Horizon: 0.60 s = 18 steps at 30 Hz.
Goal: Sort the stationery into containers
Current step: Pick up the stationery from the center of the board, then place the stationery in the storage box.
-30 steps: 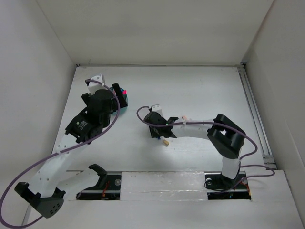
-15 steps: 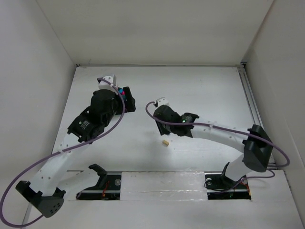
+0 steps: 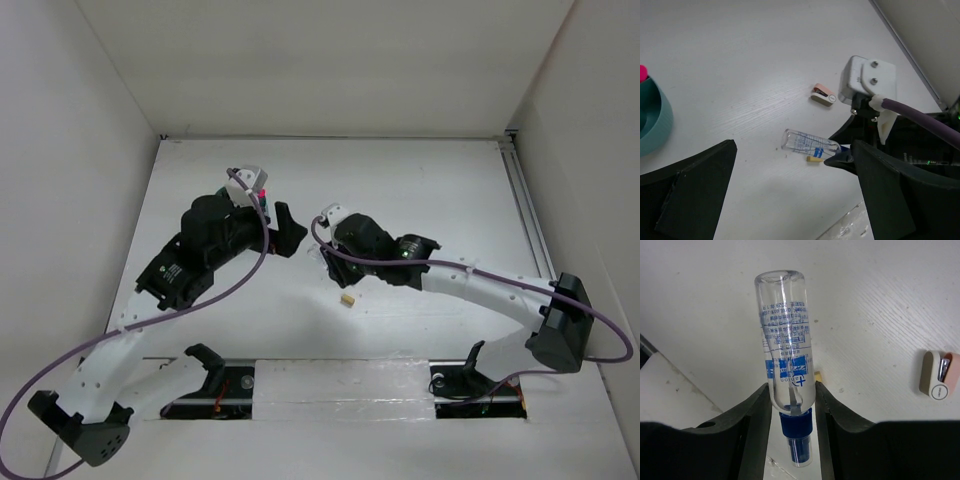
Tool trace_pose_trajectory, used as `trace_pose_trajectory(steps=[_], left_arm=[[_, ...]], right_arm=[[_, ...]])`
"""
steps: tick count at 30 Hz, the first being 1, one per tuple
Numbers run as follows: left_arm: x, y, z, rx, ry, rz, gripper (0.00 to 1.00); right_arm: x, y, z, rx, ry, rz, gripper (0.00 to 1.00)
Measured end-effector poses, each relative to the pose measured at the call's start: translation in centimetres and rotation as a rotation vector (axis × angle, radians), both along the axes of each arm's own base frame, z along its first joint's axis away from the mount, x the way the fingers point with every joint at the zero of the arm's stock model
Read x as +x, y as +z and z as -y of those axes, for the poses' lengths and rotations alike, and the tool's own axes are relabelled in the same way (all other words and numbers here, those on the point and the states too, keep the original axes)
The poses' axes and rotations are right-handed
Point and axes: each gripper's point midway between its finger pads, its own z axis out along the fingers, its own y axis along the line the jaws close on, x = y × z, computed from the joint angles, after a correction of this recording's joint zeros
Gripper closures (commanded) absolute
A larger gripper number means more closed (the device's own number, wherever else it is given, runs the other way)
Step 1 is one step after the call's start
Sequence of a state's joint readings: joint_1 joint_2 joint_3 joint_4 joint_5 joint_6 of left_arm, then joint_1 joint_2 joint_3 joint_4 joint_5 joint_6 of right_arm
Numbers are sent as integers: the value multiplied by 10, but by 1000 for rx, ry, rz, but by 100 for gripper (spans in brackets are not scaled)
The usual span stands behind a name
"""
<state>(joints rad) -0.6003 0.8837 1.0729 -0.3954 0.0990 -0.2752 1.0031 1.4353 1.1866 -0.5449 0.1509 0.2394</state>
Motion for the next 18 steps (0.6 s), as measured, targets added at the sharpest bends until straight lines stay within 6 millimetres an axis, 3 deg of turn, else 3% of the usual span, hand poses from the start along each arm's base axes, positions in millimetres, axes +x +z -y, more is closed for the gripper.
trace_pose_trajectory(steps=[8,14,18], left_arm=[[-24,5,17,6,-161,50,0],[-52,17,5,-37,-211,131,0],[-68,33,-1,-75,-239,195,0]], right_arm=[[-20,9,-16,80,274,-62,100],[-17,38,-32,200,499,-84,100],[-30,49,-38,278,650,-106,100]])
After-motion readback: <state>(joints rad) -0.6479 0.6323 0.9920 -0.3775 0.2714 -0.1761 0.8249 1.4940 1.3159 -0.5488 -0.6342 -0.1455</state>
